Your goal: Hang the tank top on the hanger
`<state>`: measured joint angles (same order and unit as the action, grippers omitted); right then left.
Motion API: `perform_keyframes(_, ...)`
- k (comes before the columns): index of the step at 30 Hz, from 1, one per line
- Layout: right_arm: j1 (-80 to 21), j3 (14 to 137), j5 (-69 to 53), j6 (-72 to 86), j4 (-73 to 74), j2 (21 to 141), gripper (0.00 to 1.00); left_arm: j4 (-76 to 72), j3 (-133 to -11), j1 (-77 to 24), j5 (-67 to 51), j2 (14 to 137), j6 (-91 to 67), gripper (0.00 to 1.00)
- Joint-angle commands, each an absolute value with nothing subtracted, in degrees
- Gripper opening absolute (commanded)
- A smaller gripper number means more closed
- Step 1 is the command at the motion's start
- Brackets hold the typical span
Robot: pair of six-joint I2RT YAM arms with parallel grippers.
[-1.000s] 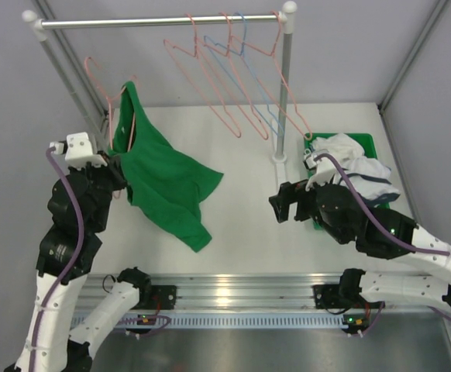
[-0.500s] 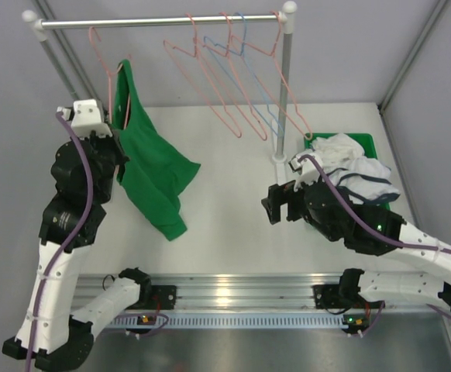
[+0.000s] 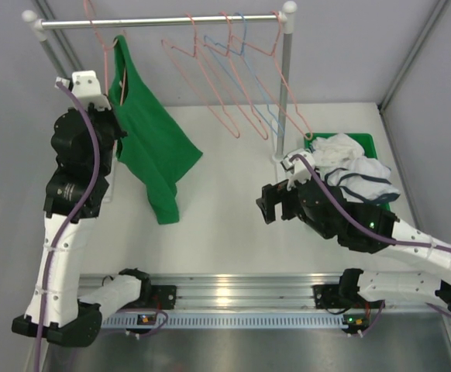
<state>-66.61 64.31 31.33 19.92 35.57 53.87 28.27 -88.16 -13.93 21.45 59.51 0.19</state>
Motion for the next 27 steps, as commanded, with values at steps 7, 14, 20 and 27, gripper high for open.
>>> perform_keyframes(7, -65.74, 66.71, 29.88, 18.63, 33.14, 53.7, 0.91, 20.31, -92.73, -1.08, 9.69, 62.05, -2.09, 0.0)
perform_keyframes(14, -65.65, 66.45, 29.44, 18.54, 33.14, 53.7, 0.92, 16.53, -90.53, 11.24, -4.55, 63.1, -6.94, 0.0)
perform_keyframes(20, -65.3, 65.66, 28.66, 18.54, 32.61, 53.53, 0.91, 15.82, -88.95, 14.41, -9.49, 63.63, -7.03, 0.0)
perform_keyframes(27, -65.21, 65.22, 28.21, 18.37, 32.43, 53.44, 0.92, 14.42, -86.4, 18.98, -15.54, 64.34, -9.13, 0.0)
